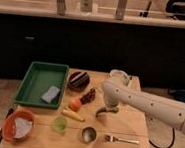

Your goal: Place pepper in plastic cup

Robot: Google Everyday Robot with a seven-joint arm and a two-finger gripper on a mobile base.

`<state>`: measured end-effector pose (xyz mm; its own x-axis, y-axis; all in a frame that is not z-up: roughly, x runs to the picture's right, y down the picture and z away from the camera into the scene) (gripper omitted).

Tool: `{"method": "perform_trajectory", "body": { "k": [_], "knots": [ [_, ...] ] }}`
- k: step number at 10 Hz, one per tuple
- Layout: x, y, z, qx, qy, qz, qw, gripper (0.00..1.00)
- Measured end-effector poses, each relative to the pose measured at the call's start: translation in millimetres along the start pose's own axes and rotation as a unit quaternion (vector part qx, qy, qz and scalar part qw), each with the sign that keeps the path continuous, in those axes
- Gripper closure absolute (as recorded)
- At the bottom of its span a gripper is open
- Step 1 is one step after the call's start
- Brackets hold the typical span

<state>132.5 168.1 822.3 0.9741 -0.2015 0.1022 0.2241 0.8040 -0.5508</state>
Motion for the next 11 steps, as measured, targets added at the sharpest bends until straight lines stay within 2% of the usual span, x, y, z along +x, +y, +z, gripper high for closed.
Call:
{"method": "perform_trajectory", "body": {
  "k": [6,7,11],
  "knots": [
    [16.9,-0.8,31.2,-0.009,-0.013,0.024,0.9996,0.21],
    [19.7,-0.6,35.1,-0.010,-0.019,0.029,0.9993,0.27],
    [32.1,3.6,50.4,-0.018,-0.042,0.047,0.9979,0.69]
  ]
}}
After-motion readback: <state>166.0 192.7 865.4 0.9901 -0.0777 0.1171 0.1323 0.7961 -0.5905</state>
